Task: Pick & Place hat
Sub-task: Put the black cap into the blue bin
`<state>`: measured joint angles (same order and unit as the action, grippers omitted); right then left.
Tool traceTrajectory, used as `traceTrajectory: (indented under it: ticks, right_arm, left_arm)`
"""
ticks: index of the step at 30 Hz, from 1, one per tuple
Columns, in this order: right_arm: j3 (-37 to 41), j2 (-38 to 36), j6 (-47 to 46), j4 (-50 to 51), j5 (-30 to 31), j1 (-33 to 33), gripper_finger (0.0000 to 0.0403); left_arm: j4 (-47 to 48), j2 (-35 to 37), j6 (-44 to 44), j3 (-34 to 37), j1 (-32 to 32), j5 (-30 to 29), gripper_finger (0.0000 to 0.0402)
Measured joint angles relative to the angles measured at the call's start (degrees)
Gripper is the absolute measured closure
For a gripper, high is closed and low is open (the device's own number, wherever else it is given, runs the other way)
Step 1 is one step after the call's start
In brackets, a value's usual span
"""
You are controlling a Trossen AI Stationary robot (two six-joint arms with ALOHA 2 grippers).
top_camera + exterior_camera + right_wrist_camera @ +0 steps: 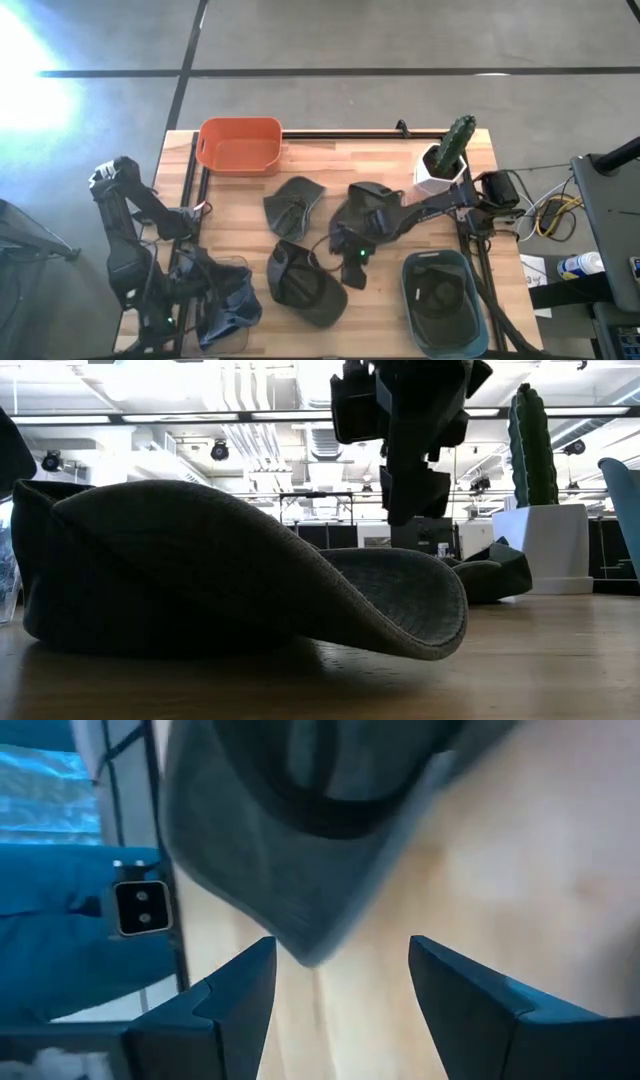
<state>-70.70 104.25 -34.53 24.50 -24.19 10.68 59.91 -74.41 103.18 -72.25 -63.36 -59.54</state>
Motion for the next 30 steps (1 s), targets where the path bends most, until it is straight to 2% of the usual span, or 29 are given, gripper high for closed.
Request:
traceTrajectory:
  ticks: [4, 11, 18, 23, 26, 30]
  right_arm:
    - [0.29, 2.23, -2.83, -3.59, 1.20, 1.42, 0.0179]
    - [0.22, 5.91, -4.09, -5.81, 9.22, 2.12, 0.0179]
    - [-0.10, 11.15, -9.59, -13.10, 1.96, 2.52, 0.0179]
    - [-0.17, 13.49, -15.44, -15.24, 0.71, 2.73, 0.0180]
    - [-0.11, 12.73, -15.71, -14.85, 1.15, 2.93, 0.0200]
    - [-0.01, 10.18, -15.68, -13.07, 0.67, 2.86, 0.0272]
  left_arm:
    - [-3.55, 0.09, 0.04, 2.10, -0.01, 0.36, 0.0209]
    - [-5.09, -0.22, -1.60, 2.35, -0.01, 1.10, 0.0209]
    - [-5.06, -0.24, -4.04, 2.35, -0.06, 2.08, 0.0209]
    - [-5.04, -0.27, -5.89, 2.35, -0.10, 3.13, 0.0209]
    - [-5.04, -0.28, -6.93, 2.35, -0.12, 3.81, 0.0209]
    - [-5.04, -0.31, -7.33, 2.35, -0.14, 5.07, 0.0209]
